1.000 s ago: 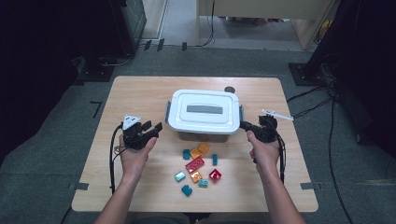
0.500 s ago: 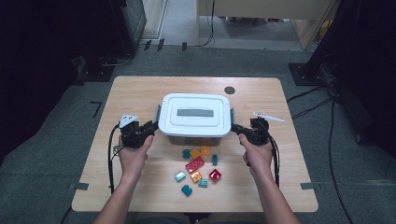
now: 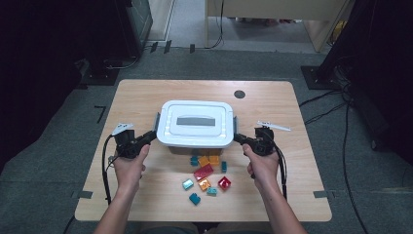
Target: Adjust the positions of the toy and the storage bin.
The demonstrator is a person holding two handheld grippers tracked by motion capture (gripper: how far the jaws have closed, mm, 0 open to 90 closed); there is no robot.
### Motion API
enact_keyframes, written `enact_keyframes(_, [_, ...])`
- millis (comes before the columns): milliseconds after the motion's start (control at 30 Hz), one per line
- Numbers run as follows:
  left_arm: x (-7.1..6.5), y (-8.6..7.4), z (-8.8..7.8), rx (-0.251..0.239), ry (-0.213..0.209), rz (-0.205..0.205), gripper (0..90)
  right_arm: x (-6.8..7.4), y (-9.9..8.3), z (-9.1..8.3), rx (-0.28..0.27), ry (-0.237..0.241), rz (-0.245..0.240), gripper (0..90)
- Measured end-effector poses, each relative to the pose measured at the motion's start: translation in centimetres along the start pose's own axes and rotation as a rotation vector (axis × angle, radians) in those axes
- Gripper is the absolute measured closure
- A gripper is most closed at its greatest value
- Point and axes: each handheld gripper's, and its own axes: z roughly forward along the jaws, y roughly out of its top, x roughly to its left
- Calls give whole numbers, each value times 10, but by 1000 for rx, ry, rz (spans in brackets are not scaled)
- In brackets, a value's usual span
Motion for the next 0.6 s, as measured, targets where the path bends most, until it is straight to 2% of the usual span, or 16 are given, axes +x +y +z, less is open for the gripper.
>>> enact_keyframes(167, [6, -6, -9, 17, -20, -22, 810, 8, -7, 0, 6, 16, -8, 814])
enact_keyframes(233, [6, -9, -13, 12, -12, -10, 807, 11, -10, 0, 7, 17, -10, 812])
enact_keyframes(367, [7, -12, -15, 15, -23, -15, 806, 13, -13, -1, -3, 16, -8, 814])
enact_keyframes(500, [4, -15, -17, 9, -17, 8, 794, 12, -15, -4, -8, 15, -2, 813])
enact_keyframes(533, [4, -15, -17, 6, -9, 9, 783, 12, -15, -4, -6, 19, -2, 809])
enact_keyframes(600, [7, -15, -17, -3, 19, 24, 671, 12, -15, -5, -8, 24, -16, 759])
